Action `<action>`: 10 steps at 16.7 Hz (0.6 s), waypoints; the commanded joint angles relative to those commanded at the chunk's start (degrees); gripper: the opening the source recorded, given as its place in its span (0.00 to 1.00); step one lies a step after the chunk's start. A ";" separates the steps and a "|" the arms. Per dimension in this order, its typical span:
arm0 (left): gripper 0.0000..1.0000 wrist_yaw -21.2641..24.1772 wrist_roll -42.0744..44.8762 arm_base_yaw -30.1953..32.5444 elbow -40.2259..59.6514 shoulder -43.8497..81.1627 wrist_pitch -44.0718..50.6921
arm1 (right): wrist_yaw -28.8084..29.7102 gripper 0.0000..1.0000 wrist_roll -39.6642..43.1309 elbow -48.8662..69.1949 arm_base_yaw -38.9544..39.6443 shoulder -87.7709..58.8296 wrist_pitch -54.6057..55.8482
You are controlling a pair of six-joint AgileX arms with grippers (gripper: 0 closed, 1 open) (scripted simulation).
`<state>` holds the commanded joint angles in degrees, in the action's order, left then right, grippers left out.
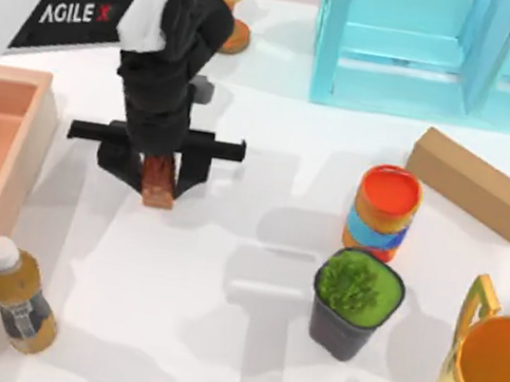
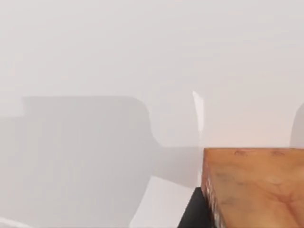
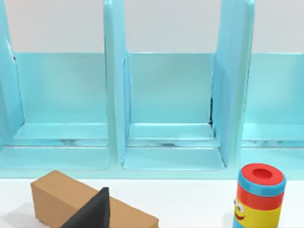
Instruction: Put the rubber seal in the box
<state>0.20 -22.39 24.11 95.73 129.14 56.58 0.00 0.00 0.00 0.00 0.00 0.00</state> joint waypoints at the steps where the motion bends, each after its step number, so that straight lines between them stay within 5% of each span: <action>1: 0.00 0.00 0.00 0.00 0.00 0.00 0.00 | 0.00 1.00 0.00 0.00 0.00 0.00 0.00; 10: 0.00 0.00 0.03 0.02 2.15 -0.45 2.32 | 0.00 1.00 0.00 0.00 0.00 0.00 0.00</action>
<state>0.20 -22.37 24.14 97.88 128.69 58.91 0.00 0.00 0.00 0.00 0.00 0.00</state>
